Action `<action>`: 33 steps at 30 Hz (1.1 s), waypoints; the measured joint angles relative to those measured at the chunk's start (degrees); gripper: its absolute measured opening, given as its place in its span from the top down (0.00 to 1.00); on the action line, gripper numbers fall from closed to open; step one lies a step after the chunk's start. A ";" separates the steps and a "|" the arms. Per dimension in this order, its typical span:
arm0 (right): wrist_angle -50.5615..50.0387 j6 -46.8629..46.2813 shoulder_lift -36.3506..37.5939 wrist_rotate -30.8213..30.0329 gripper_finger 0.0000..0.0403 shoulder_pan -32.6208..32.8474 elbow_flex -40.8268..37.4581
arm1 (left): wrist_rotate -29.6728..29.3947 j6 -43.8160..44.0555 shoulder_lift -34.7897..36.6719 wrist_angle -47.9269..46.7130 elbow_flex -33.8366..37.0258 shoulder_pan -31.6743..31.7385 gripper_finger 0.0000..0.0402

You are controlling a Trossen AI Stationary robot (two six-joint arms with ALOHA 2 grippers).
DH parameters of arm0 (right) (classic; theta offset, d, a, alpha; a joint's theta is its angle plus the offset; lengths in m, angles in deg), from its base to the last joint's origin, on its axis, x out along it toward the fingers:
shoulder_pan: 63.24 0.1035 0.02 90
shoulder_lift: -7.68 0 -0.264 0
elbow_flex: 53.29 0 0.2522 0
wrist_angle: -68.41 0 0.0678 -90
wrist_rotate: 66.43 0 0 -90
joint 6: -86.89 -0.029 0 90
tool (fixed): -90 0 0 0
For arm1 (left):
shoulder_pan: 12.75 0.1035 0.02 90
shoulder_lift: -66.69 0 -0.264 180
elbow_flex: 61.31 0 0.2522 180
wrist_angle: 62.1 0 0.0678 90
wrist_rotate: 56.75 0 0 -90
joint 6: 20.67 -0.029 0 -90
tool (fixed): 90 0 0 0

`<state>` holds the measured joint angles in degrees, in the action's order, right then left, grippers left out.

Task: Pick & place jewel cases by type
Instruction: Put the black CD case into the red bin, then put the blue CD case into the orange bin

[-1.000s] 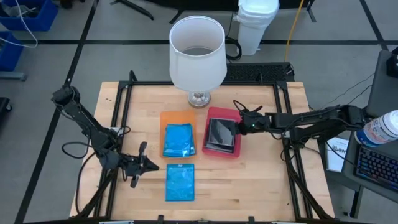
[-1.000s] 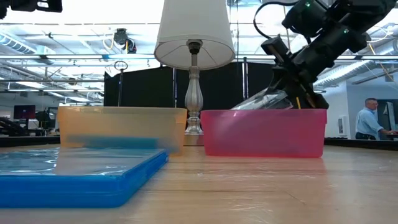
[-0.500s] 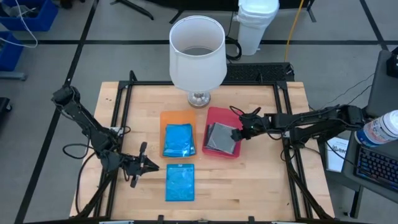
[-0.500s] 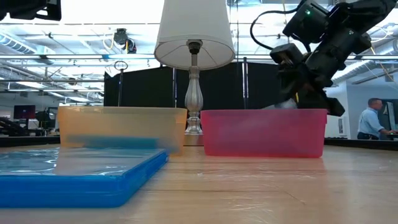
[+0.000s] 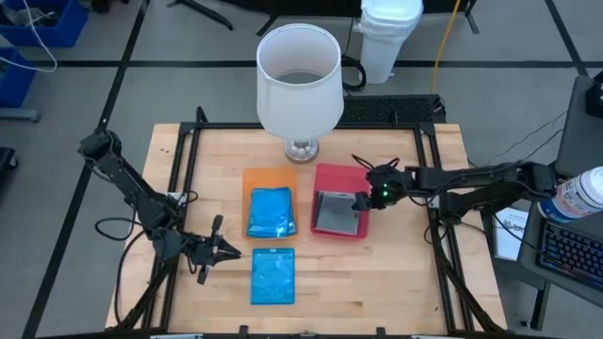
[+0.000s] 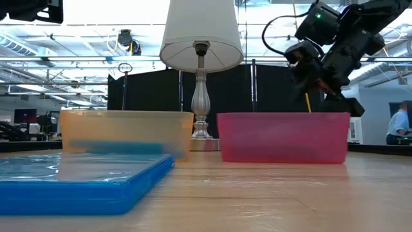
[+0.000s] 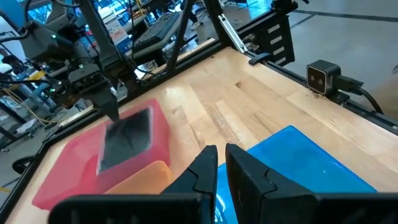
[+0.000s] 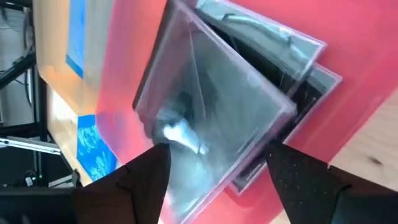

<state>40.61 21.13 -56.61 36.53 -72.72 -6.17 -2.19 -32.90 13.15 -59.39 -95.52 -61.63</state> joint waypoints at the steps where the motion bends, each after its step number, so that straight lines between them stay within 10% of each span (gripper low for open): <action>1: -0.87 -0.02 0.37 0.64 0.37 -0.44 0.00 | 0.07 0.01 0.00 0.01 0.00 0.00 0.90; 17: 7.62 12.25 1.90 -5.98 0.37 0.78 8.10 | 2.83 0.01 -0.01 -1.87 0.00 -0.06 0.90; 25: 30.09 34.57 0.17 -16.70 0.46 18.86 10.78 | 5.49 4.51 -2.34 -2.72 0.00 -4.26 0.90; 33: 43.22 50.68 -13.52 -26.15 0.75 37.40 10.76 | 2.44 9.72 -12.77 8.07 -0.64 -7.65 0.90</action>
<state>83.83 71.82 -70.13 10.38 -35.33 4.60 0.25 -23.18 0.38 -51.32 -96.16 -69.28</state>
